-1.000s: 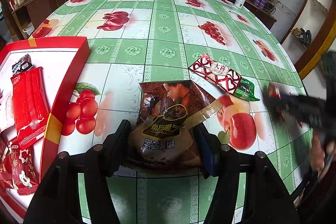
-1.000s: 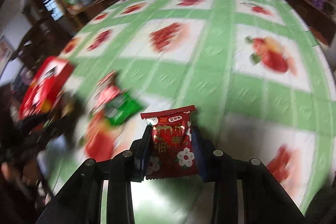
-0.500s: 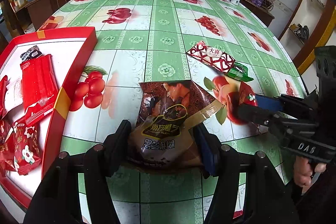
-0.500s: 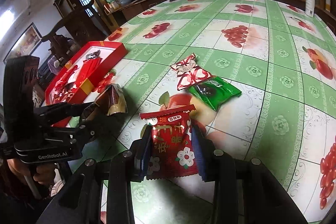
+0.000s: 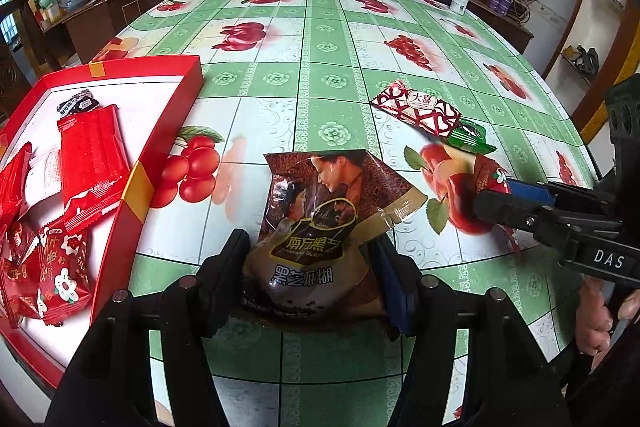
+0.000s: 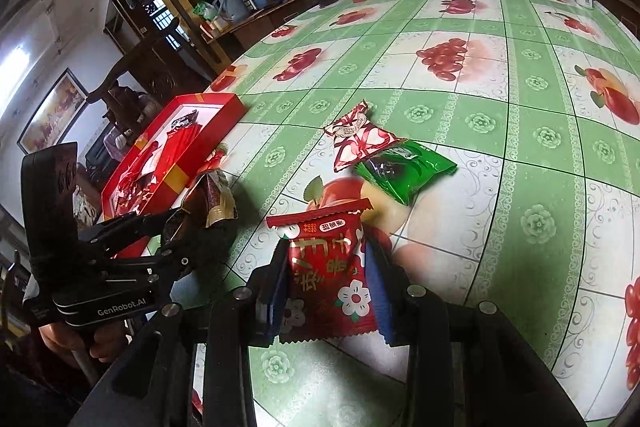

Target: Organize snacks

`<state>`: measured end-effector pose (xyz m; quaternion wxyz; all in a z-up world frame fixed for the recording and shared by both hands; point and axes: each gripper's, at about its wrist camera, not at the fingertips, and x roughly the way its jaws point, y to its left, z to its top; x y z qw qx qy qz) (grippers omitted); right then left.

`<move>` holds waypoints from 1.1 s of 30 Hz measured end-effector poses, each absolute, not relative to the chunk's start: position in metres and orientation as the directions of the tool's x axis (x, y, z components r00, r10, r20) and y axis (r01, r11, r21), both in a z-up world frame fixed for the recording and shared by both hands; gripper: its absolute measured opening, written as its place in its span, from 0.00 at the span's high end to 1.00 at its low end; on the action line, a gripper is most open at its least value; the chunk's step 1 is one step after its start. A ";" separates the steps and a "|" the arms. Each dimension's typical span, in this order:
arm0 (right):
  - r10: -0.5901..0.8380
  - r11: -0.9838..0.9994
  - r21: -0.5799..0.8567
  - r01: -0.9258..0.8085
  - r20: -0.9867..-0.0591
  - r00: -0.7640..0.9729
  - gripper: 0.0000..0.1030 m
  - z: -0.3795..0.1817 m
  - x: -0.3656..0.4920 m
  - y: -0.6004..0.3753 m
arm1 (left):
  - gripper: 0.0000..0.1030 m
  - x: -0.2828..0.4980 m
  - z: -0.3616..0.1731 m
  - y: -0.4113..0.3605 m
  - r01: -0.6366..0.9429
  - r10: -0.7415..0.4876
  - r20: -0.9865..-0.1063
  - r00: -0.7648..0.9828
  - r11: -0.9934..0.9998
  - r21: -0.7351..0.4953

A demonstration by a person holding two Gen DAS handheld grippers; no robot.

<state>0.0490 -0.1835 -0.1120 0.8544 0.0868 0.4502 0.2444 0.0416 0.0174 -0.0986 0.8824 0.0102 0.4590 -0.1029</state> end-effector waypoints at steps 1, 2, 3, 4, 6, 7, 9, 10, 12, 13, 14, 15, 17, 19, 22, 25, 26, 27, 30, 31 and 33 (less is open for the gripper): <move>0.496 0.865 0.370 -0.339 -0.726 0.475 0.64 -0.112 0.049 -0.184 | 0.41 0.041 -0.099 0.018 0.192 -0.172 -0.811 0.560 0.979 -0.075; 0.496 0.865 0.370 -0.338 -0.726 0.476 0.64 -0.112 0.049 -0.184 | 0.41 0.040 -0.099 0.018 0.192 -0.171 -0.810 0.561 0.979 -0.073; 0.496 0.865 0.370 -0.338 -0.726 0.476 0.64 -0.112 0.049 -0.184 | 0.41 0.040 -0.099 0.018 0.192 -0.170 -0.809 0.562 0.979 -0.072; 0.497 0.865 0.371 -0.338 -0.726 0.476 0.64 -0.112 0.049 -0.183 | 0.41 0.039 -0.099 0.019 0.191 -0.170 -0.809 0.562 0.979 -0.072; 0.498 0.865 0.373 -0.336 -0.725 0.476 0.64 -0.112 0.049 -0.184 | 0.41 0.039 -0.099 0.019 0.191 -0.170 -0.809 0.562 0.979 -0.073; 0.498 0.865 0.374 -0.335 -0.724 0.476 0.64 -0.112 0.049 -0.184 | 0.41 0.039 -0.099 0.020 0.190 -0.170 -0.809 0.563 0.979 -0.074; 0.499 0.865 0.375 -0.334 -0.724 0.477 0.64 -0.112 0.049 -0.183 | 0.41 0.038 -0.098 0.020 0.186 -0.167 -0.810 0.563 0.980 -0.073; 0.499 0.864 0.376 -0.334 -0.724 0.477 0.64 -0.112 0.049 -0.183 | 0.41 0.038 -0.098 0.021 0.186 -0.166 -0.809 0.564 0.980 -0.071; 0.499 0.864 0.377 -0.333 -0.723 0.477 0.64 -0.112 0.049 -0.183 | 0.41 0.037 -0.098 0.022 0.184 -0.164 -0.809 0.565 0.980 -0.070; 0.500 0.864 0.377 -0.333 -0.723 0.477 0.64 -0.112 0.050 -0.183 | 0.41 0.036 -0.098 0.022 0.183 -0.162 -0.809 0.565 0.981 -0.069; 0.500 0.864 0.377 -0.333 -0.723 0.477 0.64 -0.112 0.050 -0.183 | 0.41 0.035 -0.098 0.022 0.182 -0.159 -0.809 0.566 0.981 -0.066; 0.500 0.864 0.377 -0.333 -0.723 0.477 0.64 -0.112 0.050 -0.183 | 0.41 0.035 -0.098 0.022 0.181 -0.157 -0.808 0.567 0.981 -0.064; 0.500 0.864 0.377 -0.334 -0.723 0.476 0.63 -0.112 0.050 -0.183 | 0.41 0.034 -0.098 0.022 0.176 -0.150 -0.807 0.571 0.983 -0.058; 0.500 0.864 0.379 -0.332 -0.723 0.477 0.63 -0.112 0.049 -0.183 | 0.41 0.033 -0.097 0.023 0.173 -0.142 -0.806 0.575 0.984 -0.050; 0.501 0.863 0.380 -0.332 -0.722 0.477 0.63 -0.112 0.050 -0.184 | 0.41 0.030 -0.096 0.025 0.167 -0.130 -0.801 0.584 0.985 -0.038; 0.501 0.863 0.379 -0.332 -0.722 0.477 0.63 -0.112 0.050 -0.183 | 0.41 0.028 -0.095 0.027 0.158 -0.120 -0.798 0.591 0.987 -0.032; 0.501 0.863 0.380 -0.332 -0.722 0.477 0.63 -0.112 0.050 -0.183 | 0.41 0.028 -0.094 0.027 0.156 -0.116 -0.795 0.595 0.987 -0.026; 0.502 0.863 0.381 -0.332 -0.722 0.476 0.63 -0.112 0.050 -0.183 | 0.41 0.027 -0.093 0.027 0.153 -0.109 -0.792 0.601 0.988 -0.020; 0.502 0.863 0.381 -0.332 -0.722 0.476 0.63 -0.112 0.050 -0.182 | 0.41 0.025 -0.089 0.028 0.147 -0.095 -0.781 0.617 0.989 -0.003; 0.503 0.862 0.382 -0.332 -0.721 0.476 0.63 -0.112 0.050 -0.183 | 0.41 0.024 -0.088 0.028 0.145 -0.087 -0.776 0.625 0.989 0.006; 0.502 0.863 0.381 -0.332 -0.721 0.476 0.63 -0.112 0.050 -0.182 | 0.41 0.023 -0.085 0.028 0.140 -0.074 -0.767 0.637 0.990 0.020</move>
